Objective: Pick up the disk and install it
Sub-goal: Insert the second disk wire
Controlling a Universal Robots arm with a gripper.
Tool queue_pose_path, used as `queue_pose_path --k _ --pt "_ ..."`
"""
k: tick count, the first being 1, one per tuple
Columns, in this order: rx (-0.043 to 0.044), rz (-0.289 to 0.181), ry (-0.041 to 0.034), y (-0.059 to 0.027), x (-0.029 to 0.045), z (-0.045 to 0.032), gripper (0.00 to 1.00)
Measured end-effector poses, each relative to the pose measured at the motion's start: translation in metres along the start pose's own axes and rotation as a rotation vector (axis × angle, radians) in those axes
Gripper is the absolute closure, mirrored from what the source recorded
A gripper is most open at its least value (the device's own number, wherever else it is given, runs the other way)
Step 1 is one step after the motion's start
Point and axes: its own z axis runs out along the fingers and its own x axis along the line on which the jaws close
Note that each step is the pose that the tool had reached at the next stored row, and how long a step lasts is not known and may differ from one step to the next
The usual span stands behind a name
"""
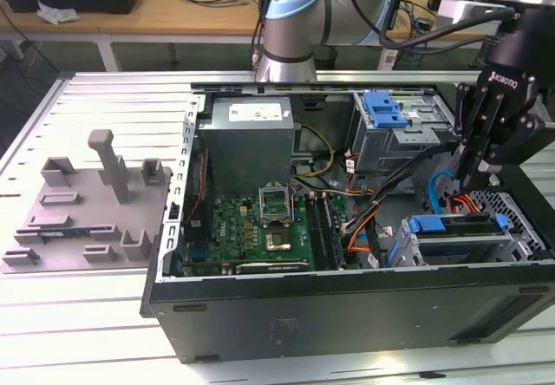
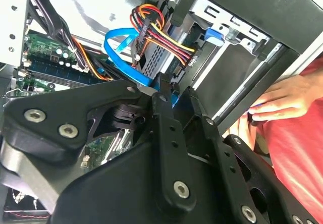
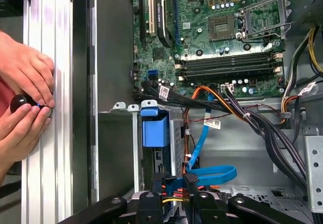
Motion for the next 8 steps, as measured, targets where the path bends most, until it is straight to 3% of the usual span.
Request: queue_pose_path --k 2,3,8 --pt "-0.0002 0.000 -0.0047 0.0000 -0.0003 0.0008 0.70" --pt "-0.0003 -0.001 -0.0072 -0.0001 -0.0005 0.0011 0.78" --pt "-0.0007 -0.002 -0.0198 -0.0001 -0.0007 0.0021 0.84"
